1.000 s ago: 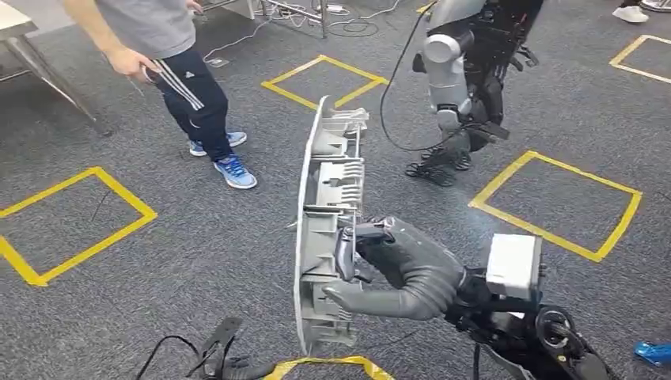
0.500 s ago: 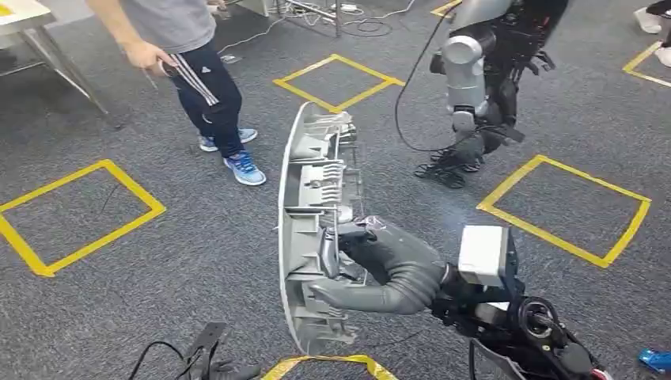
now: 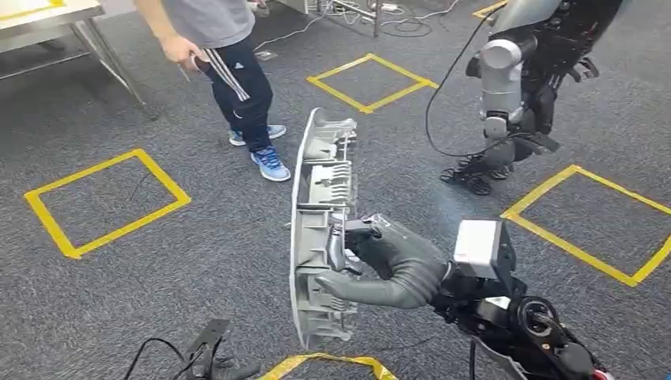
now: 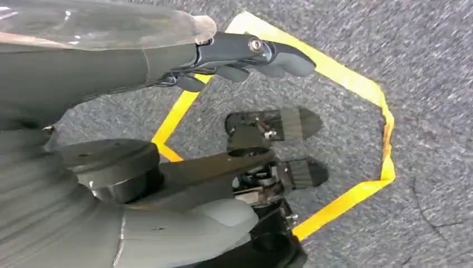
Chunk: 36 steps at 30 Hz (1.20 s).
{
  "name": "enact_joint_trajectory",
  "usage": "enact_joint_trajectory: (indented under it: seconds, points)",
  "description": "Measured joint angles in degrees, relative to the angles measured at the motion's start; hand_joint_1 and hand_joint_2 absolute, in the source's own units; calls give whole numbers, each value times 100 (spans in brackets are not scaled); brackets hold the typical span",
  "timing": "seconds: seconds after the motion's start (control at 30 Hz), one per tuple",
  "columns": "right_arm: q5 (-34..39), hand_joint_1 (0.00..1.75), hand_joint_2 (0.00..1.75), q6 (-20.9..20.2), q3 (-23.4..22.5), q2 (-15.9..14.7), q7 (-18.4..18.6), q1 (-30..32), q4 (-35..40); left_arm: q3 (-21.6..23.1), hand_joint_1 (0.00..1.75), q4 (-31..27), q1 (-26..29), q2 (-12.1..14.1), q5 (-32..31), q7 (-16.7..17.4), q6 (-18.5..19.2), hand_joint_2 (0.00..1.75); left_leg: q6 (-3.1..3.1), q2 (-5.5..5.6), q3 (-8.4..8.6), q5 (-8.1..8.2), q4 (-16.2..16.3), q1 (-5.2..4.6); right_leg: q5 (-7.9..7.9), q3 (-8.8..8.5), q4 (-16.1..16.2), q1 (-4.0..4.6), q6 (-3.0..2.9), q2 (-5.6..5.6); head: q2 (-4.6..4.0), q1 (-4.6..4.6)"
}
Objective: Take the parts from the cabinet and place them on the table.
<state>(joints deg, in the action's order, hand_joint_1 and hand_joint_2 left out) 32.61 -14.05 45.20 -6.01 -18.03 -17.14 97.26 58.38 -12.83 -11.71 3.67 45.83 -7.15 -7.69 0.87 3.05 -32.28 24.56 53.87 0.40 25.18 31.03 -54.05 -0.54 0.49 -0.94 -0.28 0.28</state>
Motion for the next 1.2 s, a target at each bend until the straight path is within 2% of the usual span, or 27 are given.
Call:
enact_joint_trajectory:
  seconds: [0.03, 0.07, 0.13, 0.17, 0.2, 0.23, 0.27, 0.33, 0.37, 0.43, 0.5, 0.57, 0.6, 0.67, 0.7, 0.73, 0.77, 0.83, 0.87, 0.9, 1.0, 1.03, 1.07, 1.1, 1.13, 1.17, 1.2]
  points:
    - [0, 175, 175, -20, 0, 13, -4, -4, -29, -7, 0, 0, -2, 4, 24, -9, -15, 175, 14, -119, -68, 128, 146, 19, -26, -19, 30, 0, -38, 33, 0, 0]
    - [0, 175, 175, -35, -2, 35, -11, -12, -55, -17, 0, -2, -10, 7, 42, -15, -29, 175, 22, -186, -219, 331, 465, 17, -30, -10, 32, 1, -60, 48, 0, -61]
    - [0, 175, 175, -37, 0, 55, -11, -15, -133, -28, 0, -2, -13, 18, 65, -20, -44, 175, 57, -217, -701, 794, 1497, 28, -26, -3, 31, 10, -73, 116, 0, -127]
    - [0, 175, 175, -37, 0, 55, -11, -14, -166, -28, 0, -2, -5, 18, 63, -20, -44, 175, 71, -220, -883, 907, 1865, 28, -24, 0, 30, 13, -75, 142, 0, -136]
    - [0, 175, 175, -35, 0, 55, -11, -14, -214, -28, 0, 0, 8, 24, 55, -15, -39, 175, 79, -228, -958, 876, 1996, 32, -24, 0, 29, 13, -75, 171, 0, -153]
    - [0, 175, 175, -31, -2, 55, -11, -14, -252, -28, 0, -2, 11, 26, 48, -2, -22, 175, 79, -241, -869, 718, 1794, 35, -23, -1, 28, 12, -73, 189, 0, -168]
    - [0, 175, 175, -22, 0, 57, -11, -14, -284, -28, 0, -2, 8, 31, 24, 26, -7, 175, 76, -264, -642, 463, 1330, 39, -19, -4, 23, 10, -67, 207, 0, -196]
    - [-2, 175, 175, 4, -7, 63, -28, -18, -341, -28, 0, -2, -16, 31, -57, 63, 37, 175, 48, -391, -49, -5, 185, 41, 8, -16, -1, 12, -26, 238, 0, -234]
    - [0, 175, 175, 11, -15, 63, -46, -19, -367, -28, 0, -2, -44, 22, -94, 85, 46, 175, 31, -418, 17, 37, 11, -4, 33, 15, -47, 68, 14, 247, 0, -269]
    - [0, 175, 175, 17, -17, 63, -50, -24, -418, -28, 0, -2, -59, -9, -140, 105, 59, 175, -27, -355, -17, 23, 36, 4, 28, 11, -36, 61, 39, 273, 0, -181]
    - [0, 175, 175, 17, -20, 66, -50, -25, -466, -28, 0, -2, -59, -17, -142, 118, 59, 175, -94, -317, -14, 6, 18, 3, 39, -4, -41, 49, 109, 302, 0, -166]
    - [0, 175, 175, 15, -33, 66, -50, -26, -490, -28, 0, -2, -73, -24, -144, 118, 59, 175, -132, -294, 10, -2, 4, 38, 242, 75, -272, 28, 158, 201, 0, -118]
    - [0, 175, 175, 15, -42, 66, -55, -26, -501, -28, 0, -2, -81, -26, -144, 118, 59, 175, -164, -281, 12, -4, 5, 37, 537, 322, -820, 18, 183, 152, 0, -54]
    - [0, 175, 175, 15, -44, 66, -55, -22, -542, -28, 0, -2, -83, -44, -144, 118, 61, 175, -169, -247, 9, -2, 7, 27, 941, 803, -1839, 12, 213, 132, 0, -13]
    - [0, 175, 175, 15, -44, 66, -55, -19, -566, -26, 0, -2, -81, -46, -146, 116, 78, 175, -170, -228, 10, -1, 7, 23, 1000, 947, -2120, 13, 212, 128, 0, -2]
    - [0, 175, 175, 15, -44, 66, -55, -16, -575, -28, 0, -2, -81, -46, -149, 109, 87, 175, -170, -214, 13, 0, 8, 21, 960, 963, -2128, 13, 207, 125, 0, 0]
    - [0, 175, 175, 15, -42, 66, -46, -14, -590, -28, 0, -2, -87, -46, -166, 85, 96, 175, -169, -166, 26, 1, 9, 19, 688, 810, -1766, 13, 183, 116, 0, 11]
    - [0, 175, 175, 0, -44, 66, -41, -16, -592, -28, 0, -2, -102, -63, -168, 68, 94, 175, -161, -96, 52, 7, 9, 19, 130, 302, -698, 15, 126, 67, 0, 22]
    - [0, 175, 175, -9, -44, 66, -35, -20, -592, -28, 0, -2, -107, -79, -168, 63, 96, 175, -150, -64, 54, 13, 7, 23, -36, 83, -189, 16, 93, -28, 0, 24]
    - [0, 175, 175, -20, -44, 66, -24, -22, -595, -28, 0, -2, -112, -94, -168, 61, 96, 175, -126, -44, 23, 10, 28, -11, 21, 10, -60, 35, 82, -79, 0, 20]
    - [0, 175, 175, -18, -44, 66, -2, -3, -597, -26, 0, -2, -50, -114, -168, 61, 105, 175, -38, -8, 4, -22, -9, 26, 22, 36, -72, 66, 48, -49, 0, 20]
    - [0, 175, 175, -18, -44, 68, -2, 0, -595, -26, 0, -2, -32, -111, -168, 61, 107, 175, 2, 2, 5, -18, -11, -8, -14, 15, -10, 14, -4, -32, 0, 13]
    - [0, 175, 175, -18, -44, 77, 2, 1, -592, -28, 0, -2, -18, -111, -171, 63, 105, 175, 14, -90, -35, 85, 97, 19, -42, -5, 29, 0, -37, 13, 0, 0]
    - [0, 175, 175, -11, -48, 83, 2, 4, -592, -26, 0, -2, -19, -116, -179, 63, 111, 175, 41, -179, -182, 293, 396, 11, -49, 2, 38, 1, -67, 30, 0, -46]
    - [0, 175, 175, 6, -48, 85, 7, 10, -592, -26, 0, -2, -20, -118, -188, 74, 111, 175, 60, -202, -409, 551, 895, 21, -48, 7, 38, 4, -76, 63, 0, -107]
    - [0, 175, 175, 24, -50, 85, 13, 22, -592, -26, 0, -2, -12, -118, -205, 98, 116, 175, 78, -213, -665, 776, 1440, 28, -47, 13, 38, 9, -78, 100, 0, -118]
    - [0, 175, 175, 31, -50, 85, 18, 34, -592, -26, 0, -2, 5, -120, -212, 109, 120, 175, 98, -217, -863, 902, 1851, 31, -44, 17, 36, 11, -84, 131, 0, -122]
